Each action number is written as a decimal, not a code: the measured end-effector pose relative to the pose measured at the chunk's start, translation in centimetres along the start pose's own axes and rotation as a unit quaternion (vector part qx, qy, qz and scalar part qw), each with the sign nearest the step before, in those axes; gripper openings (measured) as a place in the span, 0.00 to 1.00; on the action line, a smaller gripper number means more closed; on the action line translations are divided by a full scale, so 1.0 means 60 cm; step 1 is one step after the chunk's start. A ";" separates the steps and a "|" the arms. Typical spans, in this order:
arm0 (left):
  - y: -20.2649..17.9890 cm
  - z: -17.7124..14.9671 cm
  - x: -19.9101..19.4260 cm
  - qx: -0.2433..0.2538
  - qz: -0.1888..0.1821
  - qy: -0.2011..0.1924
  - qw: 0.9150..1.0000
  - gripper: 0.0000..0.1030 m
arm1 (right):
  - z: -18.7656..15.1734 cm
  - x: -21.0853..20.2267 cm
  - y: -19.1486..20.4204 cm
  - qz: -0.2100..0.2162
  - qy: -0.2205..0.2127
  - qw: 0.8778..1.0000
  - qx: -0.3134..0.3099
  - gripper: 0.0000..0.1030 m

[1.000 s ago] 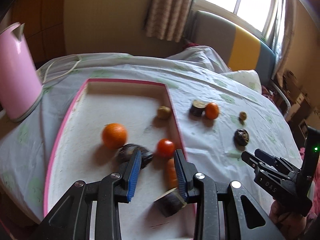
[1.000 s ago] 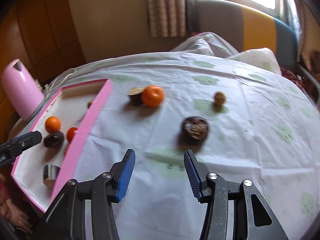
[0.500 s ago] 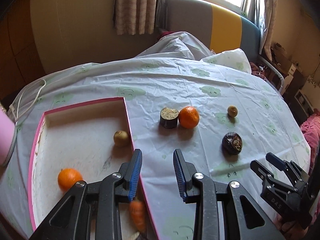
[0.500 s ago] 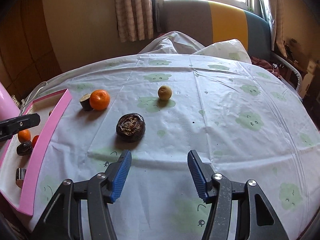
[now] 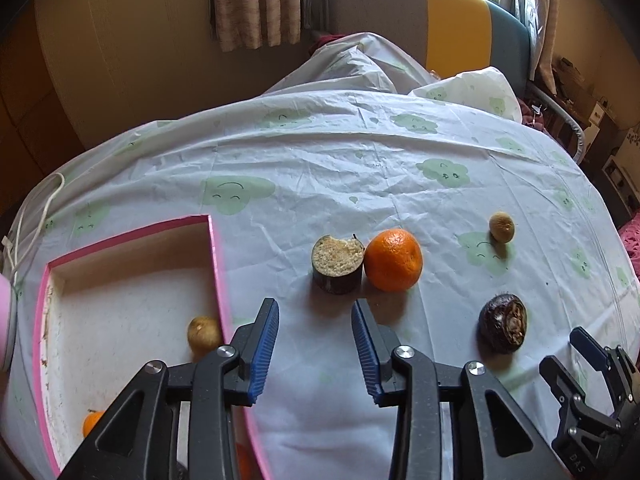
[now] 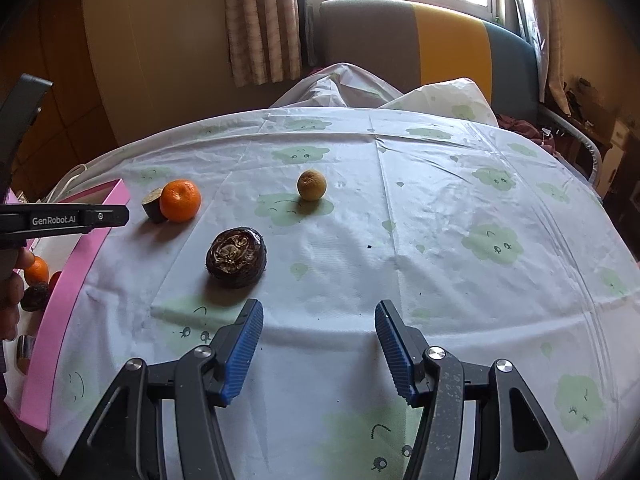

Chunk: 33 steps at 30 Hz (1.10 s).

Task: Organize fruits
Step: 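Move the left gripper to the dark eggplant slice and grasp it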

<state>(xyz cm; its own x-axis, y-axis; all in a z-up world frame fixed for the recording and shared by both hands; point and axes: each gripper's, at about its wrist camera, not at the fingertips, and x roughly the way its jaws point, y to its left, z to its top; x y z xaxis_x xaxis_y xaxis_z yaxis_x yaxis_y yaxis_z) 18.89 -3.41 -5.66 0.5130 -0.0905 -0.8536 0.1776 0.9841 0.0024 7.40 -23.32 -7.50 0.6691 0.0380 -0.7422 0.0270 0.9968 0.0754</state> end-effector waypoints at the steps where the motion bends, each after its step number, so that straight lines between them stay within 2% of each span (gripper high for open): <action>1: 0.001 0.003 0.006 -0.004 0.001 0.003 1.000 0.37 | -0.001 0.002 -0.002 0.000 0.002 1.000 0.002 0.58; 5: 0.006 0.017 0.029 -0.015 -0.005 0.013 1.000 0.38 | -0.003 0.008 -0.006 0.002 0.006 1.000 0.006 0.58; 8: -0.001 0.028 0.039 -0.005 -0.005 0.016 1.000 0.49 | -0.003 0.010 -0.007 0.002 0.005 1.000 0.005 0.58; 16: -0.009 0.055 0.066 0.000 -0.012 0.017 1.000 0.49 | -0.005 0.013 -0.011 0.009 0.000 1.000 0.010 0.60; 17: -0.009 0.056 0.068 -0.001 -0.011 0.017 1.000 0.45 | -0.005 0.013 -0.011 0.010 0.000 1.000 0.011 0.60; 18: -0.008 0.057 0.070 -0.006 -0.021 0.019 1.000 0.33 | -0.005 0.013 -0.011 0.010 -0.001 1.000 0.011 0.60; 19: -0.009 0.056 0.070 -0.009 -0.024 0.020 0.999 0.32 | -0.006 0.013 -0.011 0.011 -0.001 1.000 0.012 0.60; 23: -0.011 0.042 0.055 -0.007 -0.027 0.015 1.000 0.32 | -0.006 0.015 -0.014 0.015 -0.003 1.000 0.015 0.60; 26: -0.007 0.025 0.032 -0.016 -0.027 0.011 0.999 0.32 | -0.007 0.016 -0.014 0.025 -0.002 1.000 0.014 0.65; 33: -0.029 -0.048 -0.038 -0.017 -0.040 0.005 0.999 0.32 | -0.007 0.022 -0.004 0.023 0.006 1.000 -0.001 0.72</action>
<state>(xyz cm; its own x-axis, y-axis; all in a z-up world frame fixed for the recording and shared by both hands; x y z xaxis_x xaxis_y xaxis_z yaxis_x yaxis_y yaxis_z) 15.00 -4.45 -5.19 0.4895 -0.1671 -0.8558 0.1881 0.9786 -0.0835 7.97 -23.49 -8.74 0.6608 0.0838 -0.7459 -0.0051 0.9942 0.1071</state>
